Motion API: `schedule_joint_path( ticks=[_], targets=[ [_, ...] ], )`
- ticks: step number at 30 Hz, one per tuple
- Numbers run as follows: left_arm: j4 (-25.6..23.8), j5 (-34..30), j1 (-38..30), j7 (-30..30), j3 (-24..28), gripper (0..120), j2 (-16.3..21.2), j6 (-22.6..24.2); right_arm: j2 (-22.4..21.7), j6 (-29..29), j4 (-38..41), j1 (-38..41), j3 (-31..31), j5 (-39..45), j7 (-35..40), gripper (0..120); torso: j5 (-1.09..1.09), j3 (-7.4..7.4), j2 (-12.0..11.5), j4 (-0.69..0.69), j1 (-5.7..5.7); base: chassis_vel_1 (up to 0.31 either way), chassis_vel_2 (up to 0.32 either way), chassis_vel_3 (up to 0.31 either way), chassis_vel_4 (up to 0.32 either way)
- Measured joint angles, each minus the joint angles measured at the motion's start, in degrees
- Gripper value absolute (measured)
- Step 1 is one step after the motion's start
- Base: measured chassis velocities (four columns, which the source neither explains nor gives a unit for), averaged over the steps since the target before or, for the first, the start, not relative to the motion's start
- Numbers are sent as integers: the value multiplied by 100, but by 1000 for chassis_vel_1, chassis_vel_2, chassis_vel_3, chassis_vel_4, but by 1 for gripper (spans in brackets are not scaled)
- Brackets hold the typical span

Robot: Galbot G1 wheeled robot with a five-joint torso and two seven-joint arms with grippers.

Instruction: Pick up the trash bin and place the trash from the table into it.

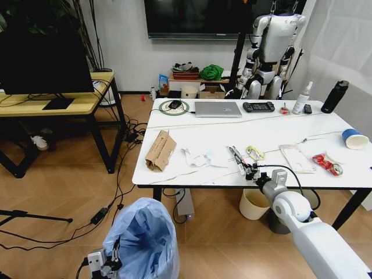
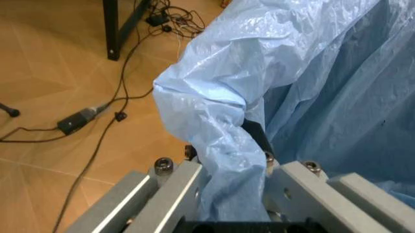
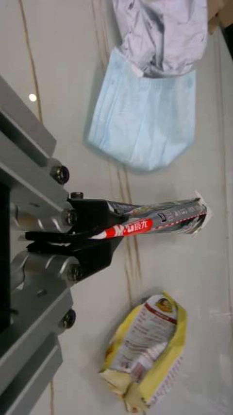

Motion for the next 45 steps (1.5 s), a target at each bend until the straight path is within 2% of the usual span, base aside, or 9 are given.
schedule_joint_path(
  ticks=[2,4,7,12,17,18,22,30,45],
  targets=[
    [29,-18,-77,-31,75,0,5,65,25,288,167,-71,121,-98,-213,0,0,0,0,-1,0,0,0,0,0],
    [33,-18,-92,-36,90,0,2,78,30,335,193,-80,135,-105,-248,0,0,0,0,-1,0,0,0,0,0],
    [39,-15,-225,-66,222,0,-77,192,38,758,612,-166,161,-16,-783,0,-1,-1,0,-1,-1,0,0,0,0],
    [15,52,-294,-78,329,0,-124,291,-13,1169,1015,-177,-307,154,-1260,0,-1,-1,-1,0,-1,0,0,0,0],
    [-53,153,-245,-80,335,0,-163,323,-69,1717,1378,-81,-1394,175,-1692,0,-1,-1,-1,1,-1,0,0,0,0],
    [-53,153,-245,-80,335,0,-163,323,-69,1717,1378,-81,-1394,175,-1692,0,-1,-1,-1,1,-1,0,0,0,0],
    [-108,170,-196,-89,247,0,-215,323,-95,2055,1375,104,-2296,124,-1925,0,-1,-1,-1,1,-1,0,0,0,0],
    [-145,241,-208,-98,144,0,-304,315,11,2193,1214,256,-3390,-7,-1895,0,0,-1,-1,0,-1,0,0,0,0],
    [-237,80,-202,-109,1,0,-303,364,8,2271,1159,-68,-3574,-389,-1914,0,0,-1,-1,0,-1,0,0,0,0]
  ],
)
